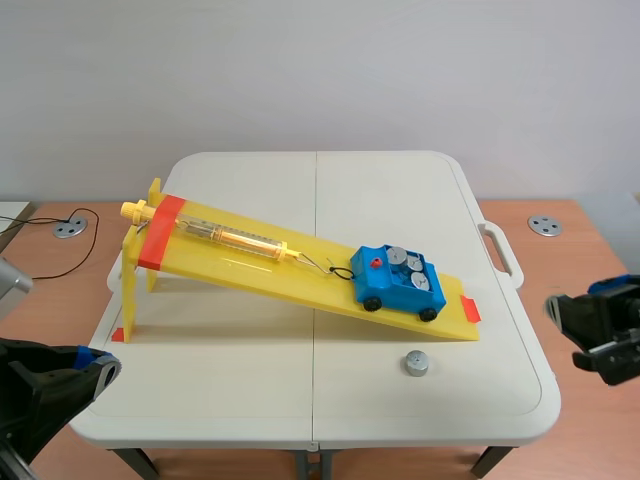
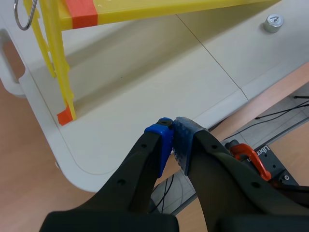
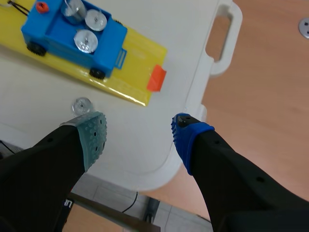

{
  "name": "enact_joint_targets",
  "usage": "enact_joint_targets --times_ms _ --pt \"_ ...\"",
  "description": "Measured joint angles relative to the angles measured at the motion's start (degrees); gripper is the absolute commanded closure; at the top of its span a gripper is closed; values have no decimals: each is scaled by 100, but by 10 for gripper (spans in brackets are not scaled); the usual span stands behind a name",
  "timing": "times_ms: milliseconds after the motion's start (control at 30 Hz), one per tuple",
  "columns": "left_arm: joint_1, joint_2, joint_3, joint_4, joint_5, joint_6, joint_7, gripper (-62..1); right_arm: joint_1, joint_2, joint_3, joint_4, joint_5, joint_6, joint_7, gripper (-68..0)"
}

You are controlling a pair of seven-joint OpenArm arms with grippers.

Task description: Place the four metal weights on the blue cart on the ramp.

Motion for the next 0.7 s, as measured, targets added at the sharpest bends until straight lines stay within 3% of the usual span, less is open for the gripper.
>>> enact_joint_targets --times_ms 233,433,700 --pt "0 0 0 0 0 0 0 -40 -188 -33 -61 0 -118 17 59 -307" --pt "0 0 0 0 0 0 0 -40 -105 -98 -568 -26 -721 15 426 -307" --pt "-24 0 0 0 0 0 -2 -40 527 -608 -1545 -754 -1585 -142 863 -307"
